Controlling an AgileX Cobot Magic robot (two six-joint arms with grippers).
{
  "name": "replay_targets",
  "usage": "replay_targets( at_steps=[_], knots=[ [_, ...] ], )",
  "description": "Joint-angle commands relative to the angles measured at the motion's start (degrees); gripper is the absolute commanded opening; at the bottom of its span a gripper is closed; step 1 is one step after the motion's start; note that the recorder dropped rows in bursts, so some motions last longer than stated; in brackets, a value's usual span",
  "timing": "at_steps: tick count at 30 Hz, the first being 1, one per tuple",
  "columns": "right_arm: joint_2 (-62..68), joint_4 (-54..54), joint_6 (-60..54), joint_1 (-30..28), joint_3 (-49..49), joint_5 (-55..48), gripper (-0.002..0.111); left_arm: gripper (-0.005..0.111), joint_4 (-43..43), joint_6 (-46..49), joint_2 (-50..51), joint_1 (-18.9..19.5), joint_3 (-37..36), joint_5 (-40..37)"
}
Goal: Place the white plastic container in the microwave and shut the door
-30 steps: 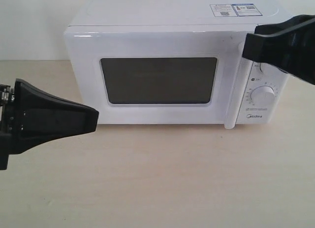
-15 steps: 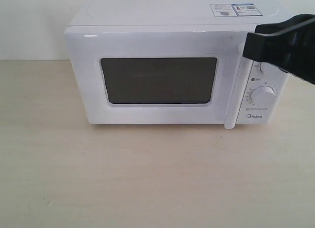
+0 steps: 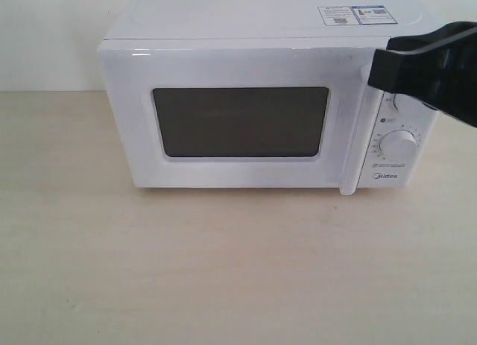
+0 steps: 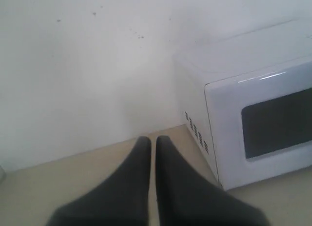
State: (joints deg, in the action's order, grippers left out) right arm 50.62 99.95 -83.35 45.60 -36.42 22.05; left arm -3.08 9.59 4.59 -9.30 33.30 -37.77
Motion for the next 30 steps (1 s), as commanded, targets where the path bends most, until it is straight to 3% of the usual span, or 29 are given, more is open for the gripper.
replay_targets(
  at_steps=[1, 6, 11, 14, 25, 30],
  knots=[
    [-0.2, -0.2, -0.1, -0.4, 0.3, 0.1, 0.0, 0.004, 0.2, -7.5, -0.2, 1.0, -8.8, 12.2],
    [-0.2, -0.2, -0.1, -0.4, 0.3, 0.1, 0.0, 0.004, 9.5, -7.5, -0.2, 1.2, -21.5, 29.8],
    [-0.2, -0.2, -0.1, -0.4, 0.3, 0.1, 0.0, 0.004, 15.1, -7.5, -0.2, 3.2, -30.4, 35.0],
    [-0.2, -0.2, -0.1, -0.4, 0.3, 0.1, 0.0, 0.004, 15.1, -7.5, -1.3, 4.9, -33.2, 35.0],
    [-0.2, -0.2, -0.1, -0.4, 0.3, 0.1, 0.0, 0.004, 13.6, -3.1, -4.6, 7.7, -33.3, 33.0],
    [-0.2, -0.2, -0.1, -0.4, 0.3, 0.1, 0.0, 0.004, 12.9, -2.2, -4.6, 7.7, -33.3, 24.5]
  ],
)
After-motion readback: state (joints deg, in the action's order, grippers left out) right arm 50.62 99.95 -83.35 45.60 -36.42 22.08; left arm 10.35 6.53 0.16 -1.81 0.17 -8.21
